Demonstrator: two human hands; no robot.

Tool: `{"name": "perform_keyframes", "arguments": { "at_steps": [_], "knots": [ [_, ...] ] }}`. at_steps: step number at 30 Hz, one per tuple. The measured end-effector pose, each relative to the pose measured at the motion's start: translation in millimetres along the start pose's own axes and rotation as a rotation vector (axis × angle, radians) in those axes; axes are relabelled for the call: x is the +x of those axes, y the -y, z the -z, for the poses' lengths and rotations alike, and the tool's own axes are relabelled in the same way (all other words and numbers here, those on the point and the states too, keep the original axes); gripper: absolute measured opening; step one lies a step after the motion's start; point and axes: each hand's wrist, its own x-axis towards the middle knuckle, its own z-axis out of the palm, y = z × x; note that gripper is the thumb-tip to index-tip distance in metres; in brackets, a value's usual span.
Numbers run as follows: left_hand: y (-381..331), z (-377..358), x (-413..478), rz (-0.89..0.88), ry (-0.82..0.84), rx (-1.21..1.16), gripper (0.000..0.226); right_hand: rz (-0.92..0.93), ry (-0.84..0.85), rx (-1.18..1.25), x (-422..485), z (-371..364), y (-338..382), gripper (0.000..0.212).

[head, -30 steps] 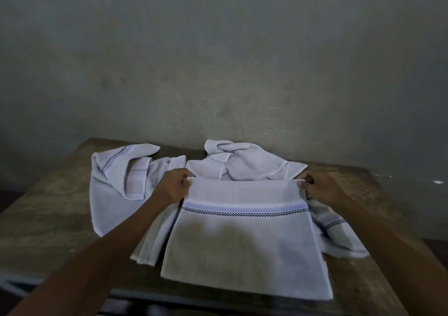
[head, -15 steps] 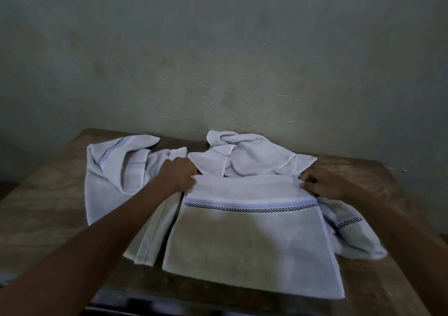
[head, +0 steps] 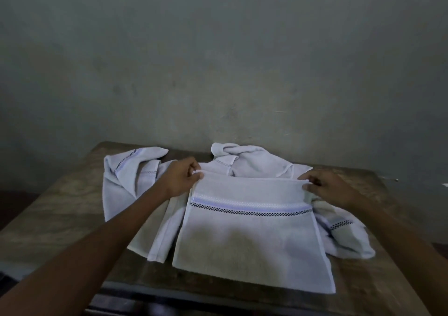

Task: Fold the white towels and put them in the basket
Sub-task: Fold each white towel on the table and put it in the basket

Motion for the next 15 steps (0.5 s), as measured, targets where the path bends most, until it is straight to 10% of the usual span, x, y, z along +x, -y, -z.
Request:
{"name": "perform_keyframes", "arguments": {
  "at_steps": [15],
  "knots": [
    [-154.6, 189.2, -24.6, -0.318, -0.178, -0.059, 0.033, 0.217, -0.344, 0.028, -81.2, 191.7, 154.9, 0.021]
  ]
}}
